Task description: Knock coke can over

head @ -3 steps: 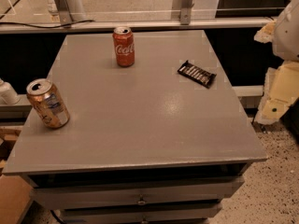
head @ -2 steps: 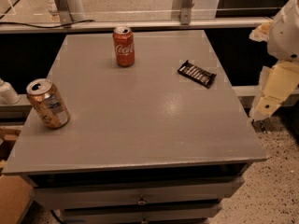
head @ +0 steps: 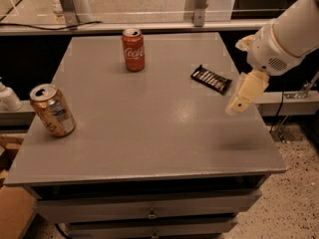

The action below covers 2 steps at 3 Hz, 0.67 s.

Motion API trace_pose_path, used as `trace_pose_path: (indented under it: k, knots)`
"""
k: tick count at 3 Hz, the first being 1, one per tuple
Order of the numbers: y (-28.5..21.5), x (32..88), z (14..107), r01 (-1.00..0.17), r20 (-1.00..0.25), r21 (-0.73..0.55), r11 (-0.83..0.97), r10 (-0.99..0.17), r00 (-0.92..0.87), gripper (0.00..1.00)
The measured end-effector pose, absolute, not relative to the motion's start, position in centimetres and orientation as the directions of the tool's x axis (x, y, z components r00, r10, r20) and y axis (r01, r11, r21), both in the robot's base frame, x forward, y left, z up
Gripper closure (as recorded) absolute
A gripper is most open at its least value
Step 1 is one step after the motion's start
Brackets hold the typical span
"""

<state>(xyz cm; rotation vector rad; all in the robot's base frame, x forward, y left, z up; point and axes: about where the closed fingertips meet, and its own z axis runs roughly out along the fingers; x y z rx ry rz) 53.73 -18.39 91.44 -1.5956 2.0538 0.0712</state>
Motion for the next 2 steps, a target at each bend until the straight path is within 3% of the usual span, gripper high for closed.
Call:
trace_pose_path:
  k: [2]
  knots:
    - [-14.0,59.5,89.4,-0.897,-0.636,-0.233,0.375,-0.757,-0.151,0.0]
